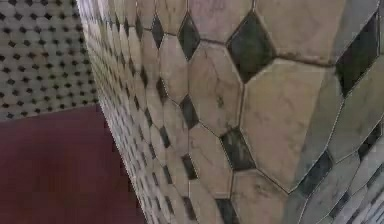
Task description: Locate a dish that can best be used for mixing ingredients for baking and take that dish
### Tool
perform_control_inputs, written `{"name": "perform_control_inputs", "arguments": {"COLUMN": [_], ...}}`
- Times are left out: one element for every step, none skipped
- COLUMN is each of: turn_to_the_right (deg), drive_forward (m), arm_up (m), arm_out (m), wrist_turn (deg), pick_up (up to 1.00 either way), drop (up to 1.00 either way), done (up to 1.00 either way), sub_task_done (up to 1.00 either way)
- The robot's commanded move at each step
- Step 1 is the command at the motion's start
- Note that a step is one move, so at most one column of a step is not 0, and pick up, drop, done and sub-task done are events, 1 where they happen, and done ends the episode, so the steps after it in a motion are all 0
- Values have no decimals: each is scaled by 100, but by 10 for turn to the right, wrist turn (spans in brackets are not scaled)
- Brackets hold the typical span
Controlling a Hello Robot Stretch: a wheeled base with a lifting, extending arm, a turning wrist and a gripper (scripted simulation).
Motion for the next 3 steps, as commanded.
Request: {"name": "perform_control_inputs", "arguments": {"turn_to_the_right": [-450,-450,-450], "drive_forward": [0,0,0], "arm_up": [0,0,0], "arm_out": [0,0,0], "wrist_turn": [0,0,0], "pick_up": [0,0,0], "drop": [0,0,0], "done": [0,0,0], "sub_task_done": [0,0,0]}}
